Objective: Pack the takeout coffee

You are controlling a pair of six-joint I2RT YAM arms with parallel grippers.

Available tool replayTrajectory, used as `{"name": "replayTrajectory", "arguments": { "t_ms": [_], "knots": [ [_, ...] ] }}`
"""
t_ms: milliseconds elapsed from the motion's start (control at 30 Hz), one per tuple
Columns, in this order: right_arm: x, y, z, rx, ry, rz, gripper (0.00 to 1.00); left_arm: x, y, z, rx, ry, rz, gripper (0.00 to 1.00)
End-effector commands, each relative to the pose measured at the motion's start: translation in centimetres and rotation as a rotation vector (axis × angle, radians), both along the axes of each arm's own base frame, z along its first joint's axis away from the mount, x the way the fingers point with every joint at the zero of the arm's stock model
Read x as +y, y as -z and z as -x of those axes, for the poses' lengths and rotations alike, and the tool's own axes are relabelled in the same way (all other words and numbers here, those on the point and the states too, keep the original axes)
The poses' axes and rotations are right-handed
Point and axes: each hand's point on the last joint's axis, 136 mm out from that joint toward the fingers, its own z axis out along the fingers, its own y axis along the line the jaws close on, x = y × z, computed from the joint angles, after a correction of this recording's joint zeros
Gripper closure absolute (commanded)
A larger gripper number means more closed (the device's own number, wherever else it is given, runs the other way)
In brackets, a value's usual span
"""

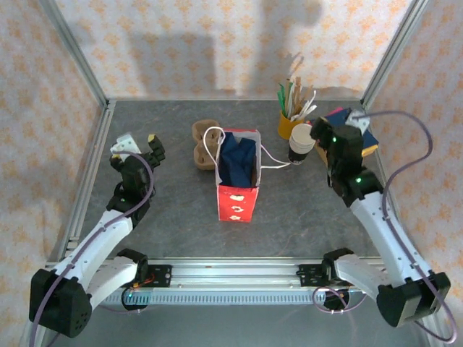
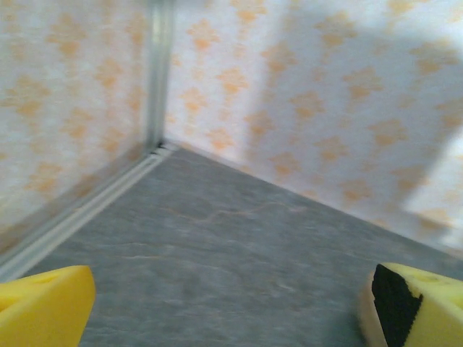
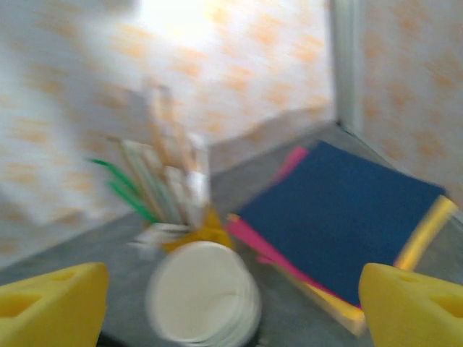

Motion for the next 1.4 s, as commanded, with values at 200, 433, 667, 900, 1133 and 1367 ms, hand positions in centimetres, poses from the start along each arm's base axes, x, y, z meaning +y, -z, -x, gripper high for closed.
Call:
{"name": "replayTrajectory", "arguments": {
  "t_ms": [200,433,667,900,1133,1367],
  "knots": [
    [-7.7,9.4,0.6,-0.067,0.3,0.053,0.0,6.3,3.7,2.4,-0.061,-0.231,-0.173,0.01],
    [-7.1,14.1,0.5,-0.131,0.183,0.13,0.0,6.8,8.6,0.1,-0.024,-0.079,-0.115,0.03],
    [-5.5,15.5,-1.0,-0.116,0.061,0.152,0.0,5.0,9.6,-1.0,-0.011,0.039,-0.074,0.01],
    [-3.2,15.3,0.0,-0.238,-0.07,0.128,0.0,3.2,9.9,-1.6,-0.096,0.141,-0.068,0.01],
    [-3.2,17.2,-2.3,-0.15,-0.055,0.132,0.0,2.3,11.2,-2.7,-0.056,0.166,-0.099,0.01],
    [-3.1,17.3,-2.4,-0.14,-0.053,0.142,0.0,2.4,11.2,-2.8,-0.044,0.16,-0.094,0.01]
  ]
}}
